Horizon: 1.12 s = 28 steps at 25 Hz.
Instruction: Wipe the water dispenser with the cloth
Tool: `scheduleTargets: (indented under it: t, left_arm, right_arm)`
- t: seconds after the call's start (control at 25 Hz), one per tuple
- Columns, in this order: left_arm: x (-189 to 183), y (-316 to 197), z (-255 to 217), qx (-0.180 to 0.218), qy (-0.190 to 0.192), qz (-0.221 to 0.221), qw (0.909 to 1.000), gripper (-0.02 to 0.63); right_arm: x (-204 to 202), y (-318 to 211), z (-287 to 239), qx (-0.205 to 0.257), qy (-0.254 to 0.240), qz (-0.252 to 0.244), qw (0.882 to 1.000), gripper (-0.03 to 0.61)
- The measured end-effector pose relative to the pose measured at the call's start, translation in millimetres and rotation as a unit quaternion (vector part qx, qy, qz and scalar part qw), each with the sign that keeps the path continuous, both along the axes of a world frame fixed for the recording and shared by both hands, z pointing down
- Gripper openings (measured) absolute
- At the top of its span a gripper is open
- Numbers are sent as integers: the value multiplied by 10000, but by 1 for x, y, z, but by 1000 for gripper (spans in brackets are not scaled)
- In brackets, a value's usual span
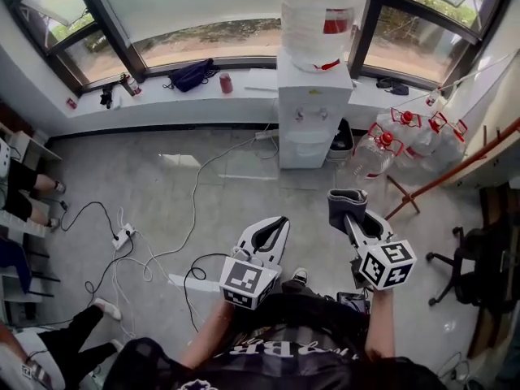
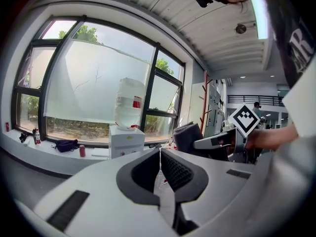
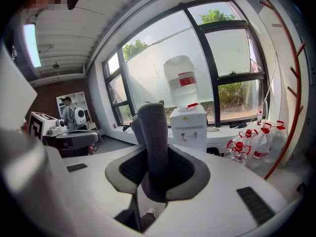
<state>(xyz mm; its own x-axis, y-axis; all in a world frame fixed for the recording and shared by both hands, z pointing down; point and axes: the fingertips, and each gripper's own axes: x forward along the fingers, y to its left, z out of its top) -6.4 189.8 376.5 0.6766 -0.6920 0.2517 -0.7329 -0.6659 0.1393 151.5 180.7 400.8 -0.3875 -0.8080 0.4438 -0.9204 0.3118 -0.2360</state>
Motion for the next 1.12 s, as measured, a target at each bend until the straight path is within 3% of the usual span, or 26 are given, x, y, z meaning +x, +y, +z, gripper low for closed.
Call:
scheduleTargets:
  t: [0.36,1.12]
  left_arm:
    - [52,32,-17,363,-10,243,9990,21]
    - [66,42,-13,320,-284,221,9988,21]
  right_arm:
    - [51,29,-7,129,179,180,9996,109]
    - [99,36,3,133,170,522,9984,109]
